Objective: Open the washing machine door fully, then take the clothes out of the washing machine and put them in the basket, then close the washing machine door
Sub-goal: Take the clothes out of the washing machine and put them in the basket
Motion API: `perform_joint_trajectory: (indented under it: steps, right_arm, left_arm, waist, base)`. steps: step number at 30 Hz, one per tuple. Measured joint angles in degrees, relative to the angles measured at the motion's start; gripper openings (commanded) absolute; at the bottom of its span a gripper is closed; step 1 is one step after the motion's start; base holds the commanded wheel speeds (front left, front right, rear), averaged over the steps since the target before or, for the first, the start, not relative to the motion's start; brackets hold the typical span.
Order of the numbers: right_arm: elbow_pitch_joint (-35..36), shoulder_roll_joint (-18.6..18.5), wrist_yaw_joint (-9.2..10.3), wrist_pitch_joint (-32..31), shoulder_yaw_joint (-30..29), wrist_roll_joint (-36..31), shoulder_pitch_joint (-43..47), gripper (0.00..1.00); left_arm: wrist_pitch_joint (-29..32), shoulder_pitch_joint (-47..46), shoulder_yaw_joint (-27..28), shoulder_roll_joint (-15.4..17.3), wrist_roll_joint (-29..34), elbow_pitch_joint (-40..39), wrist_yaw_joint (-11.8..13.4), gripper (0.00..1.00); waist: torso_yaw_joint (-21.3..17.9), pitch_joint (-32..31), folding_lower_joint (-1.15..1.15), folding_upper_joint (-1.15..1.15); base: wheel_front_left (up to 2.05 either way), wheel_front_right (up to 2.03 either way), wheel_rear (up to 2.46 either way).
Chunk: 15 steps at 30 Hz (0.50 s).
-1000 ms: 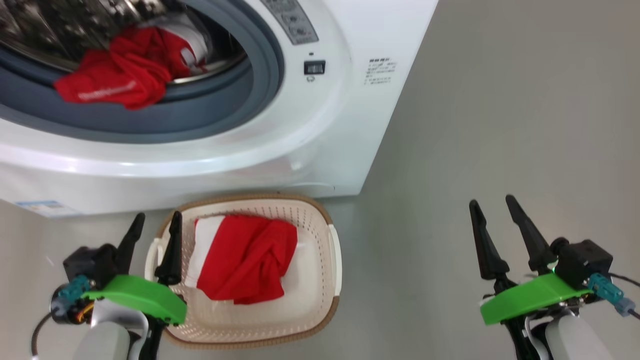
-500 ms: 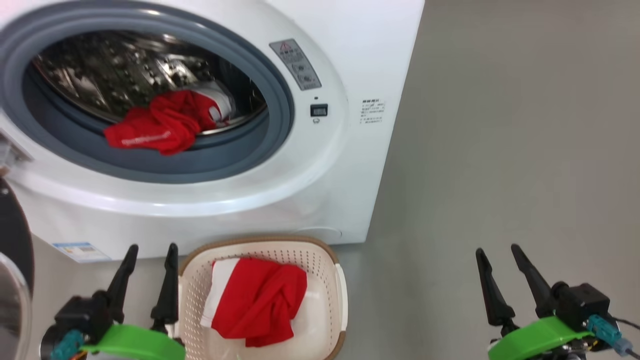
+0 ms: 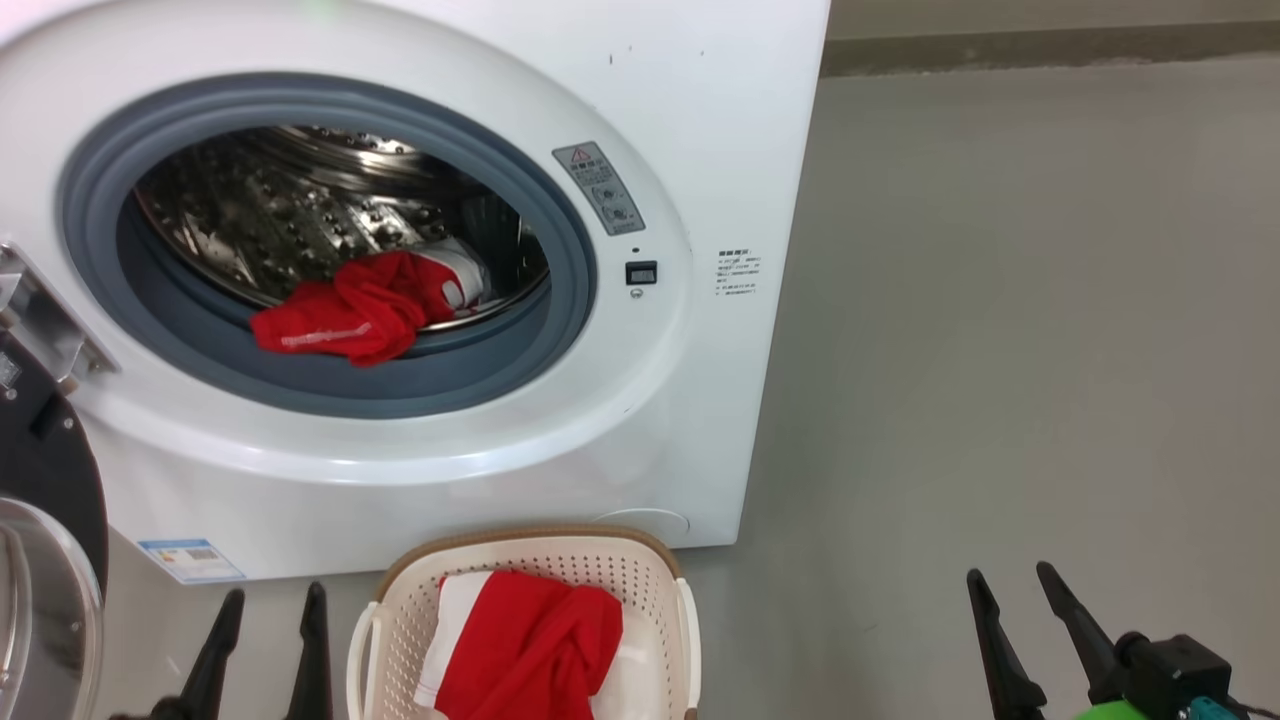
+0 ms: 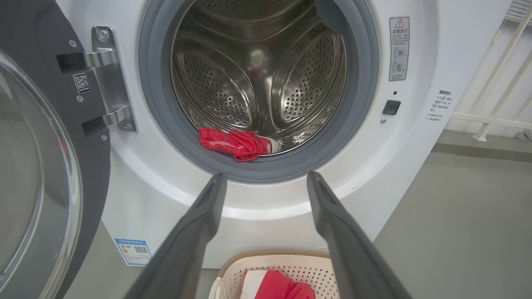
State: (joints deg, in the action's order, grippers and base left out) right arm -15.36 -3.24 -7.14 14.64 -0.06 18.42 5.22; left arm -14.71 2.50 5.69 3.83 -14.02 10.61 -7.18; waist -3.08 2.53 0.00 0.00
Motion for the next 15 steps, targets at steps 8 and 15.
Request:
perform_joint_trajectory:
  steps: [8,15]
  right_arm:
    - [0.2,-0.4,0.01,0.0,-0.3,0.2,1.5,1.0]
    - [0.5,-0.4,0.01,0.0,-0.4,0.2,1.6,1.0]
  left_arm:
    - [0.0,3.7,1.2,-0.8,0.5,-3.0,0.0,1.0]
    - [0.0,3.7,1.3,-0.9,0.9,-3.4,0.0,1.0]
  waist:
    - [-0.7,-0.8,0.0,0.0]
    - [-0.7,0.2,0.0,0.0]
  base:
    - [0.0,0.0,0.0]
    - [0.0,0.0,0.0]
